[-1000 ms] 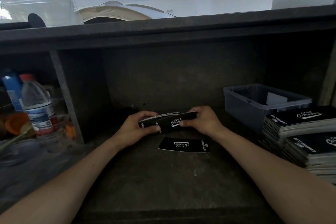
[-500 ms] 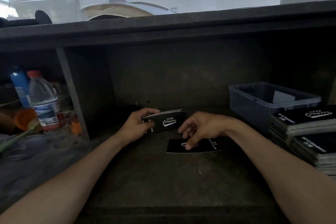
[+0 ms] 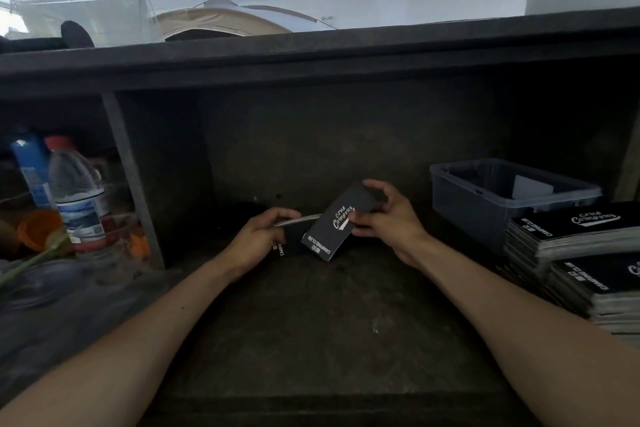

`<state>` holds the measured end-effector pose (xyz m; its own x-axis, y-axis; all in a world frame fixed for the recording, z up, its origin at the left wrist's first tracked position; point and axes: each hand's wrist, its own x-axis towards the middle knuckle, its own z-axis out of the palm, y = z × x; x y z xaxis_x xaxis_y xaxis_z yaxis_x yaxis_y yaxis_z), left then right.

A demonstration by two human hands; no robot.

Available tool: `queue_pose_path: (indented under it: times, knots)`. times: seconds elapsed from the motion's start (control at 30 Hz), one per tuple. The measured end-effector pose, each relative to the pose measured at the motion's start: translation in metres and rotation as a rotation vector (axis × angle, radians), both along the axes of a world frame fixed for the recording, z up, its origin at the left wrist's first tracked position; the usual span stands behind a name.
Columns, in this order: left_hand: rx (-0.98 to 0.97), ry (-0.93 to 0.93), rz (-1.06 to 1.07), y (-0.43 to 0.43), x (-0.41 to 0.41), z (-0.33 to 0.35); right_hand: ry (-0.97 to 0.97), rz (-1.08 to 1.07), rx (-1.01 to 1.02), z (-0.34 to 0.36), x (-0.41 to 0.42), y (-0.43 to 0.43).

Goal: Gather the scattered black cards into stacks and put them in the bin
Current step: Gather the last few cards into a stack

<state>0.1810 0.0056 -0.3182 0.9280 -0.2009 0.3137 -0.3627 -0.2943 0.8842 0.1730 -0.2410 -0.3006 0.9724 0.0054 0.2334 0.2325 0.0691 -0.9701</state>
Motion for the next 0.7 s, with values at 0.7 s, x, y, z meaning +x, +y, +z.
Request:
queue_pose_path:
  times: [0.7]
  knots:
    - [0.544,-0.226,0.189,-0.005,-0.003,-0.005,-0.191,-0.044,-0.96,-0.021,-0.001,0.025]
